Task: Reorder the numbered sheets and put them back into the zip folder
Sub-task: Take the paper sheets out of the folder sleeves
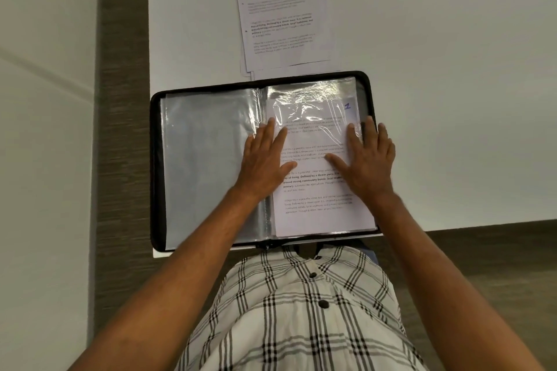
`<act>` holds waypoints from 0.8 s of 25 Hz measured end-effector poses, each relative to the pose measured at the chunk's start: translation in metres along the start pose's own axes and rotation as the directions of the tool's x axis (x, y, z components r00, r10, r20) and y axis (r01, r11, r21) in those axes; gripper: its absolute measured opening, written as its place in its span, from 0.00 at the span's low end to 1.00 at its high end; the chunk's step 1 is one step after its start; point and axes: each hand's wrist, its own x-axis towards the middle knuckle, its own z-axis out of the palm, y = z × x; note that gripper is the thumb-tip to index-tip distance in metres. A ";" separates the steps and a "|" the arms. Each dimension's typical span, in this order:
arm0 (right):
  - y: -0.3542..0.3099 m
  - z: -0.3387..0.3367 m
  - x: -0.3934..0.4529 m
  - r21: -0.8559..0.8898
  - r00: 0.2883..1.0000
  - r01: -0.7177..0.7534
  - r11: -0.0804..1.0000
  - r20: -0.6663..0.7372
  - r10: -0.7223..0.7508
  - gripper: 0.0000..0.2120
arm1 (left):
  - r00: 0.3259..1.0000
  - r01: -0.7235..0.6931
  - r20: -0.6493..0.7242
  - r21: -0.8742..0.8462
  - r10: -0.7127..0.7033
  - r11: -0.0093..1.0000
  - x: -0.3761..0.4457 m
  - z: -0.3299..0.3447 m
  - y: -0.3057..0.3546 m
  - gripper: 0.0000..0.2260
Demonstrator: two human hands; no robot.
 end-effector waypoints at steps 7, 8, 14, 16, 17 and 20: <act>-0.007 -0.013 0.003 0.072 0.999 -0.006 0.997 -0.052 0.009 0.35 | 1.000 0.005 -0.002 -0.014 -0.005 1.000 0.001 0.002 0.000 0.39; -0.008 -0.015 0.004 0.121 0.999 -0.005 0.993 -0.034 0.009 0.34 | 1.000 0.002 -0.007 -0.016 -0.002 1.000 0.001 0.002 -0.001 0.39; -0.008 -0.024 0.011 0.342 0.995 -0.096 0.935 0.014 0.097 0.28 | 1.000 -0.007 -0.023 -0.025 0.006 1.000 0.000 0.003 -0.001 0.39; -0.009 -0.023 0.011 0.326 0.995 -0.091 0.941 0.004 0.095 0.26 | 1.000 -0.007 -0.026 -0.022 0.006 1.000 0.001 0.005 -0.002 0.39; -0.010 -0.023 0.011 0.331 0.995 -0.092 0.939 0.003 0.097 0.26 | 1.000 -0.007 -0.025 -0.024 0.007 1.000 0.001 0.005 -0.003 0.39; -0.011 -0.022 0.010 0.398 0.994 -0.103 0.912 0.009 0.108 0.23 | 1.000 -0.011 -0.029 -0.024 0.010 1.000 0.002 0.006 -0.004 0.39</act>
